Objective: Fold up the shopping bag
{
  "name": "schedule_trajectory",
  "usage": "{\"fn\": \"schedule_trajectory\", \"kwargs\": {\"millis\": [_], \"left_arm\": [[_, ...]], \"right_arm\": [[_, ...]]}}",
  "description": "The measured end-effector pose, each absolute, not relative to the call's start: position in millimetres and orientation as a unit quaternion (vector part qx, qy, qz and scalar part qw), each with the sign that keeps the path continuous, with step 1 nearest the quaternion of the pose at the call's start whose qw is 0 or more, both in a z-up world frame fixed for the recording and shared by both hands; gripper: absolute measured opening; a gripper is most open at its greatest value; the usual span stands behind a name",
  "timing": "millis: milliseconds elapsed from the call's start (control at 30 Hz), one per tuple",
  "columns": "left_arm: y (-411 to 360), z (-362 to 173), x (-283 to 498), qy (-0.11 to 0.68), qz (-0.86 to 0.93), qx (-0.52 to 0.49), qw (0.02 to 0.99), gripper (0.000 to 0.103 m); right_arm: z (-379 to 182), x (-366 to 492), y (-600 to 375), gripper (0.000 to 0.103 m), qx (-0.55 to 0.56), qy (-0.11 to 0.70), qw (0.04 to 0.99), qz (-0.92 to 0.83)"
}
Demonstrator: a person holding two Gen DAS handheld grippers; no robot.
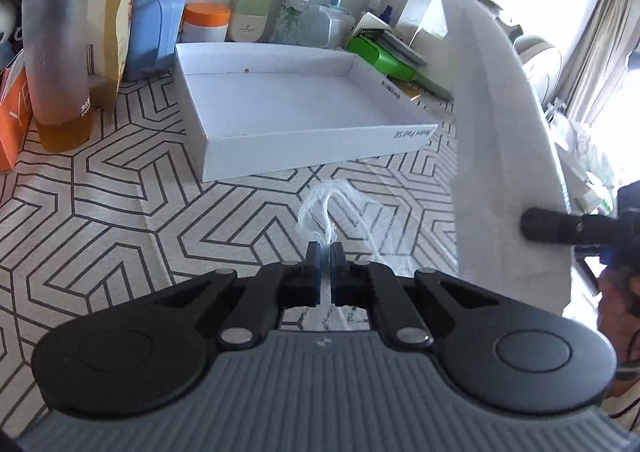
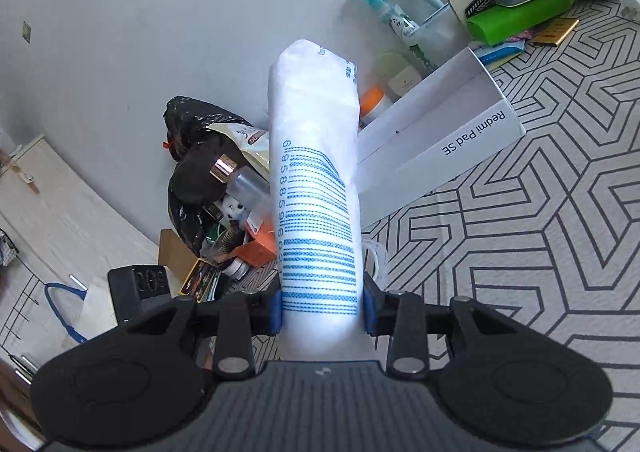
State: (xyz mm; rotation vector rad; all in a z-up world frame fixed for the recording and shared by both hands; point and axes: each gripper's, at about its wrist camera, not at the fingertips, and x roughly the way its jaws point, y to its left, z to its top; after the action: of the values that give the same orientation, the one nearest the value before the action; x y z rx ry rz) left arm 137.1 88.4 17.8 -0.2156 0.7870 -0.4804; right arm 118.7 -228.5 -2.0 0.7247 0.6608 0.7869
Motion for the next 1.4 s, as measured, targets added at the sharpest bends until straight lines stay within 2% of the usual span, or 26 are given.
{"fn": "schedule_trajectory", "kwargs": {"millis": [333, 567, 800, 1067, 1400], "left_arm": [[68.8, 64.9, 108.1, 0.308, -0.31, -0.122, 0.891, 0.004], [28.5, 81.0, 95.2, 0.315, -0.373, -0.107, 0.866, 0.004], [-9.1, 92.2, 72.1, 0.311, -0.404, -0.05, 0.859, 0.005], [-31.1, 83.1, 57.8, 0.327, -0.4, -0.016, 0.856, 0.006], [-29.5, 63.5, 55.6, 0.341, -0.394, -0.024, 0.853, 0.007]], "right_arm": [[-18.4, 118.4, -219.8, 0.038, 0.377, 0.305, 0.801, 0.352], [-51.4, 120.6, -243.5, 0.038, 0.51, 0.286, 0.726, 0.363], [-81.8, 129.7, -251.9, 0.038, 0.623, 0.275, 0.621, 0.39], [-106.7, 135.7, -248.3, 0.038, 0.693, 0.29, 0.51, 0.419], [-107.6, 135.5, -256.5, 0.038, 0.712, 0.281, 0.485, 0.423]]}}
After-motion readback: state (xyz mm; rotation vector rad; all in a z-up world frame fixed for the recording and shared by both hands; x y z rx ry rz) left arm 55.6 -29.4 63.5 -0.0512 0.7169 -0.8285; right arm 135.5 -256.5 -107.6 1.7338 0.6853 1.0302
